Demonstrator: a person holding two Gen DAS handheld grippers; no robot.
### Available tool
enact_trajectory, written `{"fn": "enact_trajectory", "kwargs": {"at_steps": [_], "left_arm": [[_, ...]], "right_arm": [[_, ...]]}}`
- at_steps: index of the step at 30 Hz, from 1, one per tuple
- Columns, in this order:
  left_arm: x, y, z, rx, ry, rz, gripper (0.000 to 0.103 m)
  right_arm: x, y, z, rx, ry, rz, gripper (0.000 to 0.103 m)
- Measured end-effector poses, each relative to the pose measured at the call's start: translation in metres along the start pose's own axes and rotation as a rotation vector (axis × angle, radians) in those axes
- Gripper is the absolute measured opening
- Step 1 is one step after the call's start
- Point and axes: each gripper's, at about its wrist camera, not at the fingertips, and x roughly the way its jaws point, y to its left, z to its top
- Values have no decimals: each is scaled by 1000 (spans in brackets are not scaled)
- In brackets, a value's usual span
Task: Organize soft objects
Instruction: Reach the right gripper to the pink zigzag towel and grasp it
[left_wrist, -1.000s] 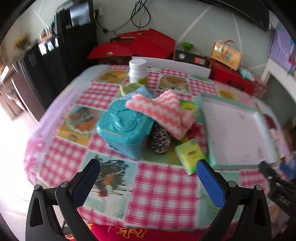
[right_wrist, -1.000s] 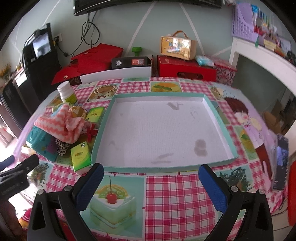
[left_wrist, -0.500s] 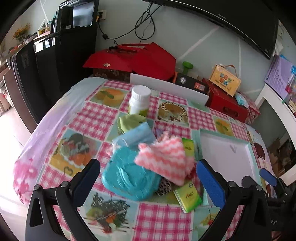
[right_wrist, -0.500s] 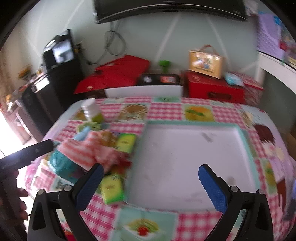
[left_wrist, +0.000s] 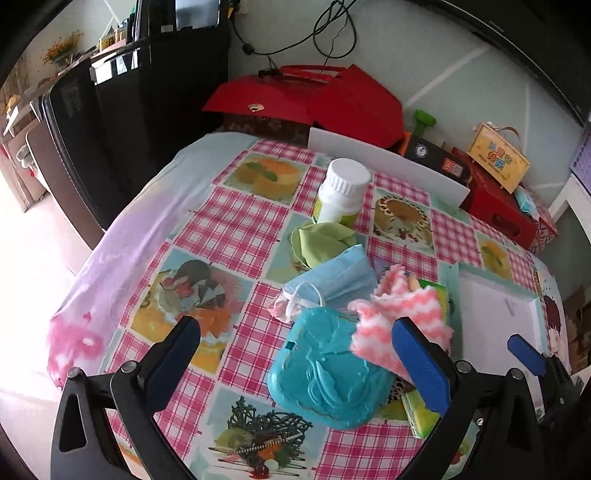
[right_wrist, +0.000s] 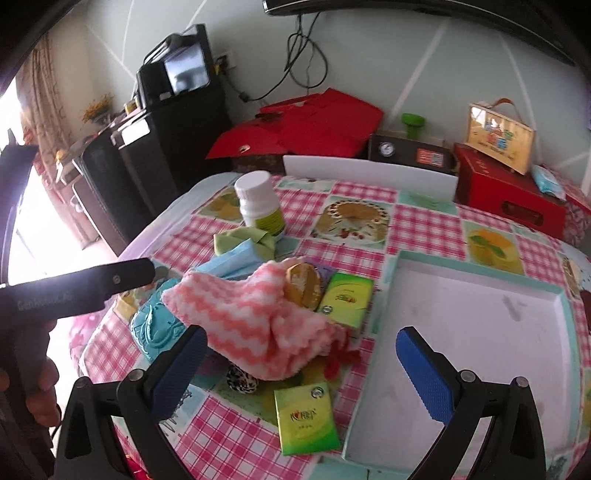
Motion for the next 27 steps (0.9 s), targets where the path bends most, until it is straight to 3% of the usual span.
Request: {"fn": "enact_trajectory", "kwargs": {"at_steps": [18, 27], "left_arm": [[42, 19, 12, -29, 123, -39, 103], [62, 26, 24, -17, 206, -63, 103]], "right_arm": [[32, 11, -16, -70, 108, 64, 93], [46, 10, -9, -62, 103, 56, 87]]}}
